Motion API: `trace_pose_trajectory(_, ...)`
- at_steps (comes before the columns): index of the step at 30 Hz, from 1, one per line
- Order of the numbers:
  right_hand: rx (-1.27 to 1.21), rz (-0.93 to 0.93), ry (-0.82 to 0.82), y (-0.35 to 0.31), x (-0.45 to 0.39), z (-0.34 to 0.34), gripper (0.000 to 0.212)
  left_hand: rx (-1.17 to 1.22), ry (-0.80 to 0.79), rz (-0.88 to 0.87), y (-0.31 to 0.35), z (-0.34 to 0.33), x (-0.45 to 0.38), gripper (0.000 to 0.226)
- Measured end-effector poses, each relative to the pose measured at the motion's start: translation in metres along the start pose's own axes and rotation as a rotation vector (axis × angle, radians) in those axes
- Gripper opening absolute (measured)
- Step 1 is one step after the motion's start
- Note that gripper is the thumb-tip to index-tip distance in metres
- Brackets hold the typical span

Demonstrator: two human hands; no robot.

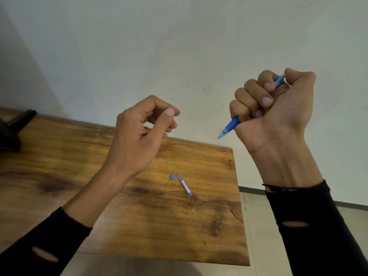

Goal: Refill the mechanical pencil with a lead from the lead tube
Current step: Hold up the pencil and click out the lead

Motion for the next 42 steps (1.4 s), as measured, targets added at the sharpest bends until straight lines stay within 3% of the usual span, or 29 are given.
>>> trace_pose_trajectory(42,-0.013,-0.009,0.028,-0.0019,-0.0061,0.0081,0.05,-0.026,-0.027,0.0,0.0,-0.0059,0.0026,0.016)
Point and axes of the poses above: each hand's wrist, its own x-axis away from the middle knuckle, its own z-axis out of the back of the hand, y = z × x, the point moved 2 cm from there along -x, towards the middle knuckle, and after that the axes turned 3 degrees about -y, right-handed, at the moved point
